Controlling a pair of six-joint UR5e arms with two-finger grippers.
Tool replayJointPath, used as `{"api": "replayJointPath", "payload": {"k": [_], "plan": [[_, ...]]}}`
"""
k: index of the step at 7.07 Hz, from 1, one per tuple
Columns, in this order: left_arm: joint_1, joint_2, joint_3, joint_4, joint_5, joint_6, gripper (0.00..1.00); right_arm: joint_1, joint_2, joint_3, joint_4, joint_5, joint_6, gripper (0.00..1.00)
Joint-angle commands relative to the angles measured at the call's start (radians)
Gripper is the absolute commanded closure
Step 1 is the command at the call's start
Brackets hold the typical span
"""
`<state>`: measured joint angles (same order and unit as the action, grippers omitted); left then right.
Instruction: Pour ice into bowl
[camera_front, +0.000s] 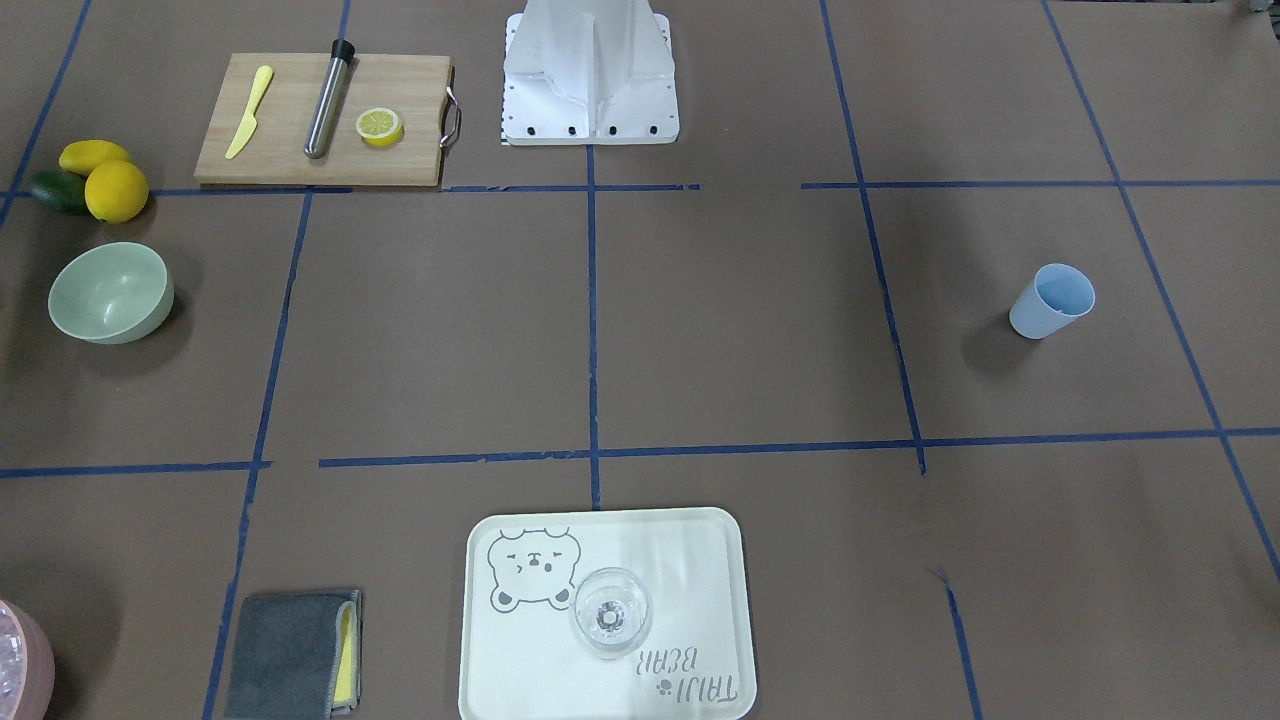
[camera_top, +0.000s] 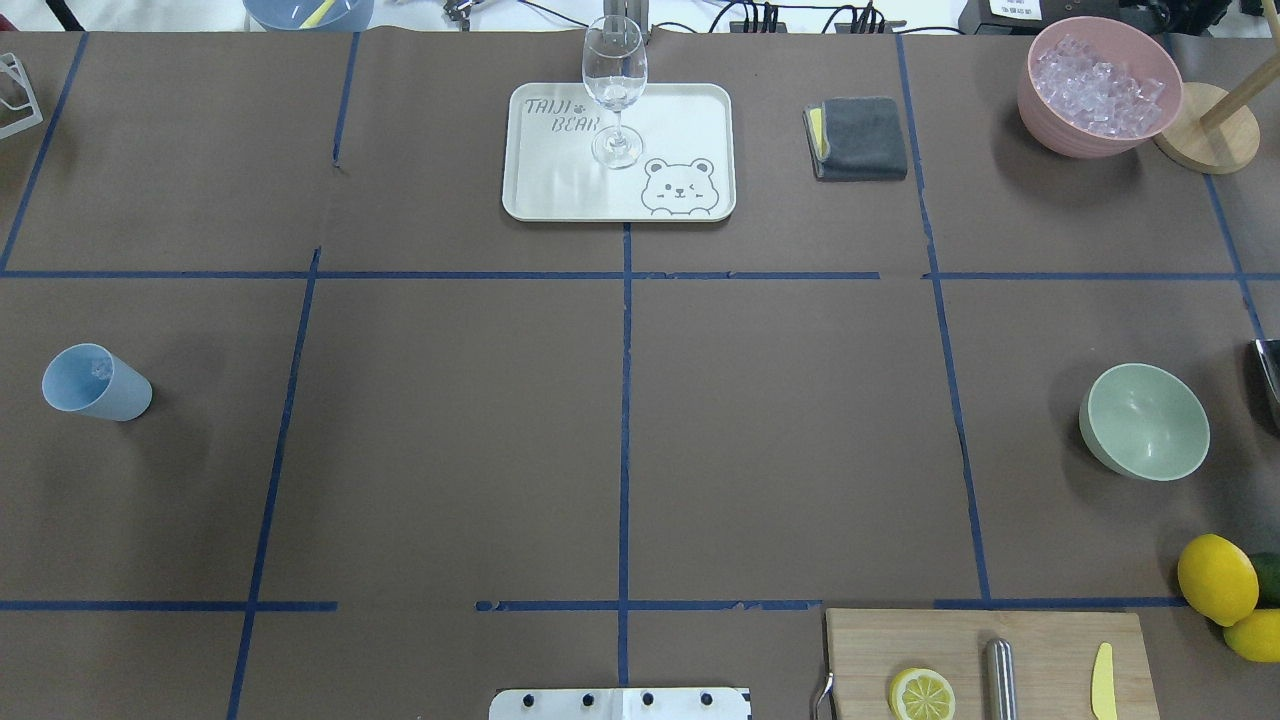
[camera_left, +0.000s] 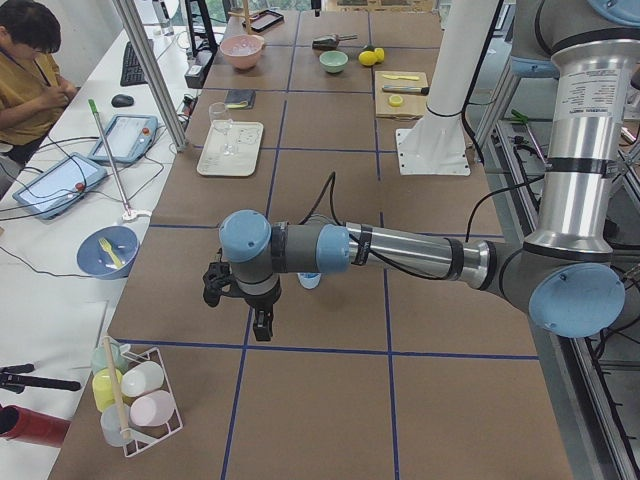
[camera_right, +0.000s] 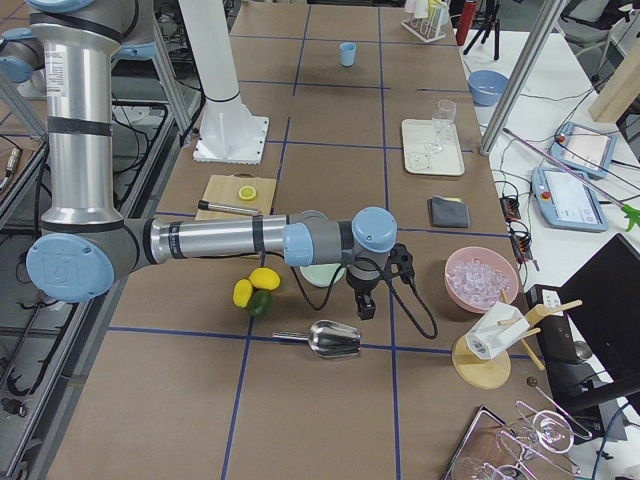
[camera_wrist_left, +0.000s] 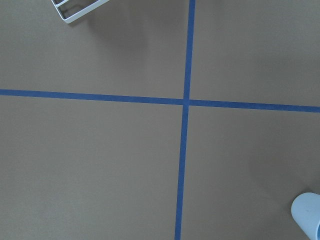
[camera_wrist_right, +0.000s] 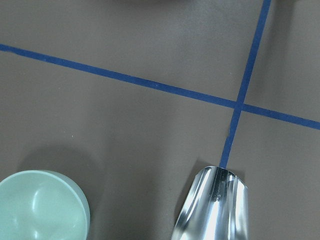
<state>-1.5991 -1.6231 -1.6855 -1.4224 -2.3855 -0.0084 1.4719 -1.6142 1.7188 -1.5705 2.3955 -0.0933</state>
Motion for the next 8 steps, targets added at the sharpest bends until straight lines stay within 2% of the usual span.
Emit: {"api": "replayJointPath", "payload": {"k": [1,2,3,5,7,8], "plan": [[0.010,-0.035,0.025,-0.051,-0.014,0.074,0.00,0.004,-0.007,-0.004,0.010,-0.016,0.007,0.00],[0.011,-0.034,0.030,-0.055,-0.009,0.070,0.00,0.002,0.002,0.001,0.013,-0.018,0.006,0.00],[0.010,-0.021,-0.002,-0.055,-0.003,0.074,0.00,0.002,-0.007,0.010,0.026,-0.062,0.004,0.00],[0.019,-0.041,-0.045,-0.056,-0.006,0.068,0.00,0.001,-0.029,-0.002,0.137,-0.058,0.009,0.00],[0.031,-0.041,-0.037,-0.108,-0.011,0.067,0.00,-0.001,-0.038,-0.005,0.178,0.028,0.038,0.00],[0.050,-0.041,-0.036,-0.108,-0.012,0.067,0.00,-0.054,-0.053,-0.001,0.193,0.080,0.131,0.00]]}}
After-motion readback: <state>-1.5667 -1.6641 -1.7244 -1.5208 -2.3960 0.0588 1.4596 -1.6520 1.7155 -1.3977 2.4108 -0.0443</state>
